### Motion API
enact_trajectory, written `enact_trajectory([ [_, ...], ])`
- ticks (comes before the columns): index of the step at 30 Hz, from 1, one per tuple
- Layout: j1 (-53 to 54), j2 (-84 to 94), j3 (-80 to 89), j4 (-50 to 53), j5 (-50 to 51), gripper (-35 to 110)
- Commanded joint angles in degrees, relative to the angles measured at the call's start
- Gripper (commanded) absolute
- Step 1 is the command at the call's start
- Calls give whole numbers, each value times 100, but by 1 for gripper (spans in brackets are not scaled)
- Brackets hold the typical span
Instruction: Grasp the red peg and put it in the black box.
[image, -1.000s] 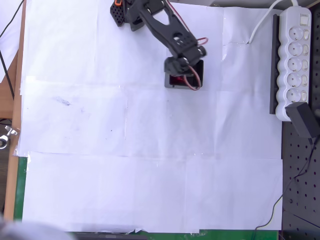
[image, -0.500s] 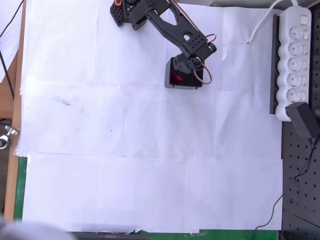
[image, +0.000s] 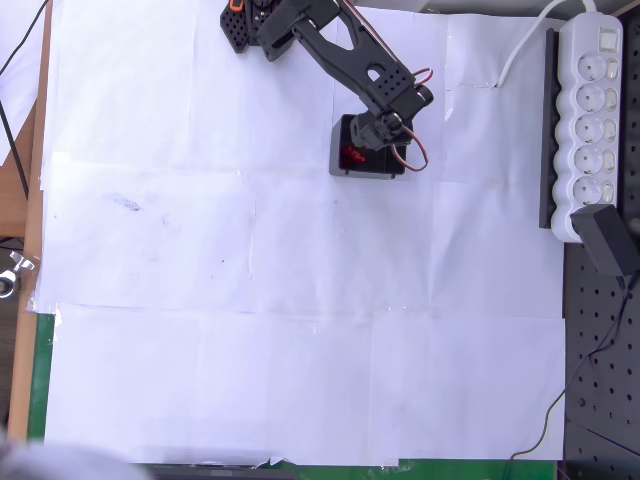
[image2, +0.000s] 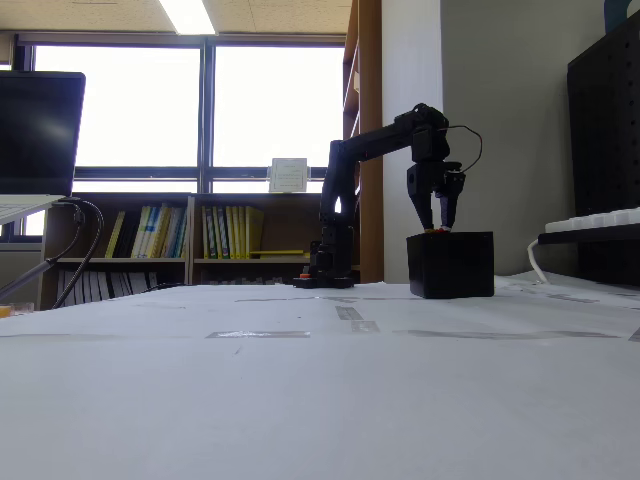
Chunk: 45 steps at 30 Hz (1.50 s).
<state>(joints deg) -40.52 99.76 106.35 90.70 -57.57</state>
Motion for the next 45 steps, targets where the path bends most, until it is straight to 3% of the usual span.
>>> enact_trajectory([
  [1, -88, -633, 413, 62, 44, 28],
  [5, -70, -738, 431, 264, -149, 40],
  [15, 35, -949, 448, 519, -132, 40],
  [18, 105, -1230, 308, 545, -132, 34],
  [22, 264, -2057, -35, 519, -439, 0],
  [24, 404, -2663, -290, 527, -835, 0],
  [31, 1477, -4676, -1828, -387, -1863, 0],
  [38, 2566, -6697, -5440, -1986, -2470, 0],
  [45, 2856, -8358, -7664, -2013, -2514, 0],
])
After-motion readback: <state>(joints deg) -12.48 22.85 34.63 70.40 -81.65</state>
